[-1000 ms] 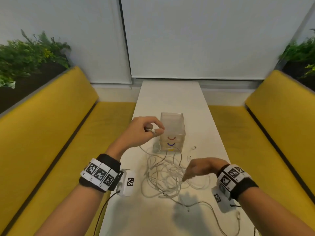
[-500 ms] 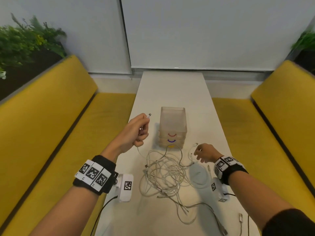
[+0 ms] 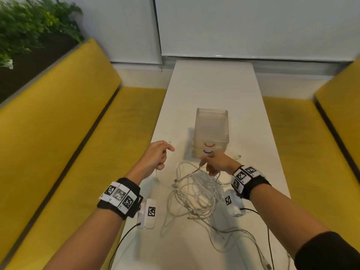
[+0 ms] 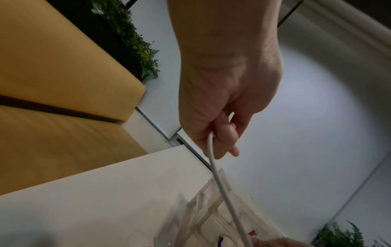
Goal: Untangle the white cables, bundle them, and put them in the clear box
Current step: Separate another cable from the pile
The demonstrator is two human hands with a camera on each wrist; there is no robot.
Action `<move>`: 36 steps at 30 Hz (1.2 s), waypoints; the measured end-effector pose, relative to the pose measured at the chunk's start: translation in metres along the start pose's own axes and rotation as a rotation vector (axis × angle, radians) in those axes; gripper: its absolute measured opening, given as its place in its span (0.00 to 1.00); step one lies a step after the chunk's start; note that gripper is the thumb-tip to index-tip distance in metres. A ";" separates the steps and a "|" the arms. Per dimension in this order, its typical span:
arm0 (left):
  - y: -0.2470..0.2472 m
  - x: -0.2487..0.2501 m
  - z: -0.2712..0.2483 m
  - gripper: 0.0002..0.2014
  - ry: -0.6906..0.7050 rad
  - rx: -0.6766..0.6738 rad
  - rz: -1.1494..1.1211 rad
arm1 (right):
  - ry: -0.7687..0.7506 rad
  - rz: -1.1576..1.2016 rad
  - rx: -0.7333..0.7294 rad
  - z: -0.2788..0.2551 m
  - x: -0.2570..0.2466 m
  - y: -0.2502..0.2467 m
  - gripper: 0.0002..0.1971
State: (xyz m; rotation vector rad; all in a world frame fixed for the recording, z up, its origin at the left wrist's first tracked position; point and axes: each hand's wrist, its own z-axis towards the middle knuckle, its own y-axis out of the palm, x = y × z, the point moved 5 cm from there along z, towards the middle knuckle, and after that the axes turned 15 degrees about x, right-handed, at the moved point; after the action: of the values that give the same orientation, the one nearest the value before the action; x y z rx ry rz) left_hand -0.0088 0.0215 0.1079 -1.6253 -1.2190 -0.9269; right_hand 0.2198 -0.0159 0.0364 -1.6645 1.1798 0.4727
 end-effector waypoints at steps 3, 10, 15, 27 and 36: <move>0.002 -0.009 0.003 0.11 -0.039 -0.008 0.010 | 0.067 -0.024 -0.084 0.000 -0.001 -0.001 0.14; 0.002 -0.033 0.009 0.12 -0.070 -0.039 0.116 | -0.439 -0.638 0.306 -0.010 -0.025 -0.017 0.20; -0.003 -0.046 0.009 0.11 -0.107 0.019 0.053 | -0.602 -0.553 0.055 -0.024 -0.050 0.055 0.10; -0.015 -0.057 -0.005 0.12 -0.152 0.011 -0.080 | -0.348 -0.365 0.108 0.003 0.006 0.137 0.08; 0.012 -0.005 -0.026 0.08 0.128 -0.042 -0.155 | -0.421 0.325 -0.009 -0.043 -0.101 0.018 0.09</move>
State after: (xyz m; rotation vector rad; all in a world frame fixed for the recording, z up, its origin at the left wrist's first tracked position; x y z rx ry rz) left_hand -0.0003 -0.0059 0.1097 -1.4954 -1.2571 -1.1420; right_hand 0.1499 -0.0060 0.1221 -1.2955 1.1281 0.9809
